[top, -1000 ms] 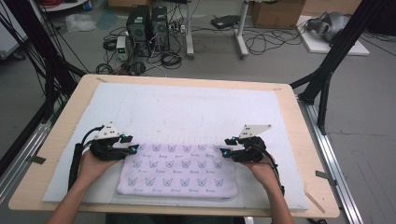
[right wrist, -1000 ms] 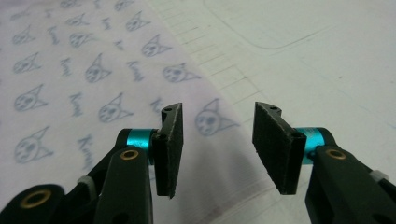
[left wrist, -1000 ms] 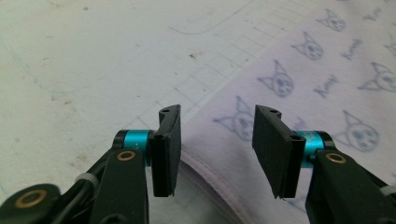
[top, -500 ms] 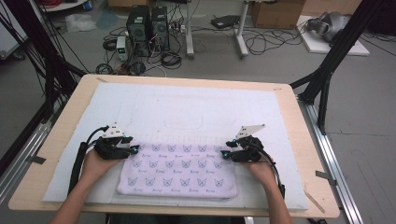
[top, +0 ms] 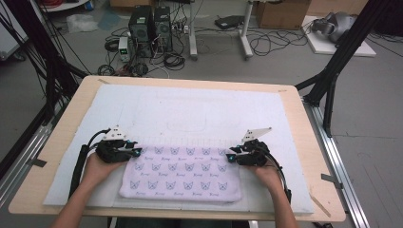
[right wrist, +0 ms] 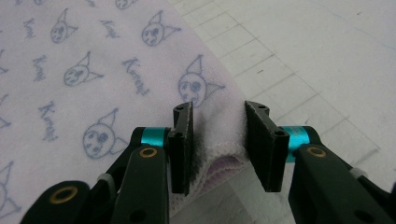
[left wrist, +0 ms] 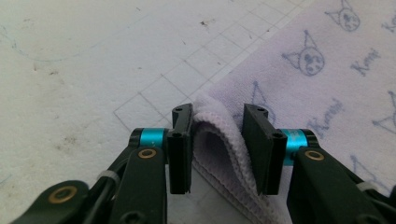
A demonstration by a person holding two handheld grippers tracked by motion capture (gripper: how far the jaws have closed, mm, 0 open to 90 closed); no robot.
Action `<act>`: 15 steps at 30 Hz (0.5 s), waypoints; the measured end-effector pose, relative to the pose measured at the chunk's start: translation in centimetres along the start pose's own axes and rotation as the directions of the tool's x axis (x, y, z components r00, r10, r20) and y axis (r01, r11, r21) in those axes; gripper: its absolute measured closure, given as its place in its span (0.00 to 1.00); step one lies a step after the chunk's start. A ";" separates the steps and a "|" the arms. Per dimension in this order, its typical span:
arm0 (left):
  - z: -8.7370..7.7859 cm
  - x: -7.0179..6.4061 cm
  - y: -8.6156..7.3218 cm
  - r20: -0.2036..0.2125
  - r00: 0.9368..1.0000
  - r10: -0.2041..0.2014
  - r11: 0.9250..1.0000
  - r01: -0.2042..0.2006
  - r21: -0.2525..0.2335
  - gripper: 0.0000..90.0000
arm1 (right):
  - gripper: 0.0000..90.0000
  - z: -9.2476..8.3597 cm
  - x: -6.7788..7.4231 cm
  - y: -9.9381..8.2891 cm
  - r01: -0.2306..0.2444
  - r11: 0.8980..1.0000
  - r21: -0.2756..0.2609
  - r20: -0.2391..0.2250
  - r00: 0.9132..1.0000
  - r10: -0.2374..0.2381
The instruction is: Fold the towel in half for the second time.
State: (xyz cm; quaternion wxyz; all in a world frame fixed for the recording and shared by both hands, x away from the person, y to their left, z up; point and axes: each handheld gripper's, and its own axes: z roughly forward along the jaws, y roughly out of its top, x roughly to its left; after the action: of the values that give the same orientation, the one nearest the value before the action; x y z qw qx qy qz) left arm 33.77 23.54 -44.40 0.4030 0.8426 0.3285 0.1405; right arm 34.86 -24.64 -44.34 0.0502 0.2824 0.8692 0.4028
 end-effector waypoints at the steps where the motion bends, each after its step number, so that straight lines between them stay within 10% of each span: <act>1: 0.0 -0.1 0.0 -0.003 1.000 0.000 1.000 0.000 0.000 0.74 | 0.70 0.0 0.0 0.0 0.002 1.000 -0.003 -0.001 1.000 -0.002; 7: -0.1 -0.2 0.0 -0.007 1.000 0.018 1.000 -0.018 0.003 0.78 | 0.63 0.1 -0.2 0.0 -0.014 1.000 0.001 0.021 1.000 0.014; 15: -0.1 -0.7 0.1 -0.021 0.999 0.041 0.999 -0.041 0.001 0.85 | 0.86 0.0 0.6 0.3 0.031 0.999 0.020 0.004 1.000 -0.031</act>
State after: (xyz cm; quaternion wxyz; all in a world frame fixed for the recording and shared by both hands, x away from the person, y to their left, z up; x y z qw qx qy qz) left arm 33.27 23.12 -44.28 0.3963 0.8478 0.3154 0.1574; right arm 34.46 -24.17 -44.08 0.0556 0.2704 0.8772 0.3929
